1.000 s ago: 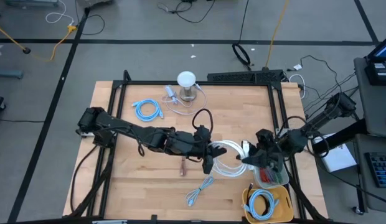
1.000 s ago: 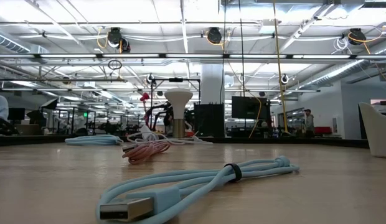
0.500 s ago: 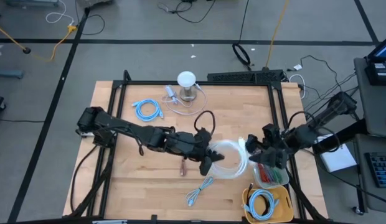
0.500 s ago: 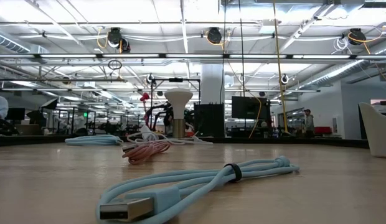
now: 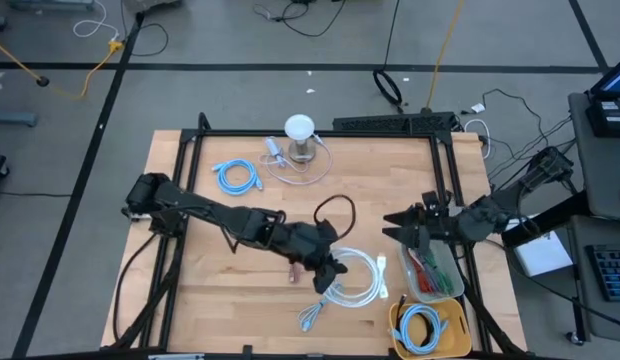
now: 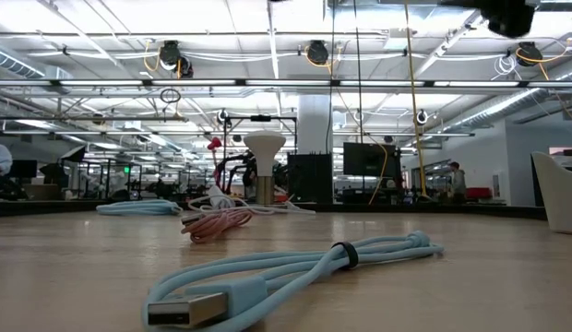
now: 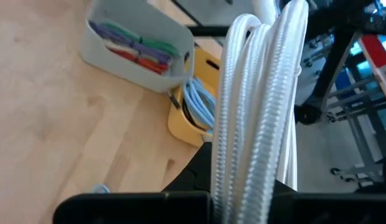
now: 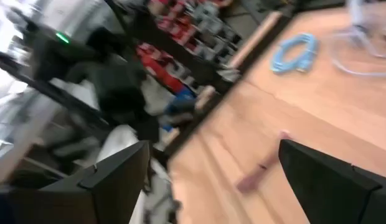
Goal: Pick & Place USB Port
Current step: Put the white HDMI cable into the yellow bin
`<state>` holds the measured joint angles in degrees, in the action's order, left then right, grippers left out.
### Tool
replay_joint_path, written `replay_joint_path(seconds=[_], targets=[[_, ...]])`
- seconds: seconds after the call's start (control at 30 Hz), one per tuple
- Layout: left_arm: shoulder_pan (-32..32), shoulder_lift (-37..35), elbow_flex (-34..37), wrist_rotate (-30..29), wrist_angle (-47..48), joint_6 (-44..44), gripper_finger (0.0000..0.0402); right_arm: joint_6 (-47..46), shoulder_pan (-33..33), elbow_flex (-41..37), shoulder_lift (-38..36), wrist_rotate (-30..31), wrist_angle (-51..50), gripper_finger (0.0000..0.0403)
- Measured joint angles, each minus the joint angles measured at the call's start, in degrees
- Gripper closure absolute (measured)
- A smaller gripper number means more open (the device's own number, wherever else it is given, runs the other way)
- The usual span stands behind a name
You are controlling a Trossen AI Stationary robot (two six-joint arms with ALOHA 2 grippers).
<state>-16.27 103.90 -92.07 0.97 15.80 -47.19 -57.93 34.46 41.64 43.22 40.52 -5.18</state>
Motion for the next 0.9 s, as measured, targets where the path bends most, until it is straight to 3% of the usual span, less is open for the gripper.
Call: replay_joint_path(seconds=[0.2,0.37,0.47,0.67,0.9], targets=[[1.6,4.6,-0.9,7.2,1.7,3.0,0.0397,-2.9,0.0,0.0,0.2,-3.4,-3.3,0.0050],[1.4,11.5,-11.6,11.7,17.3,11.5,0.0397,-4.1,0.0,0.0,-0.1,-8.3,-2.7,0.0051],[1.4,16.3,-21.3,11.5,26.4,16.7,0.0397,-4.9,0.0,0.0,0.1,-11.7,-2.5,0.0051],[2.9,23.0,-38.8,8.8,35.0,23.0,0.0397,-6.6,0.2,0.0,1.8,-19.5,-1.4,0.0051],[4.8,23.6,-42.3,6.5,40.1,24.1,0.0397,-6.4,0.5,-0.1,5.7,-21.2,2.2,0.0051]])
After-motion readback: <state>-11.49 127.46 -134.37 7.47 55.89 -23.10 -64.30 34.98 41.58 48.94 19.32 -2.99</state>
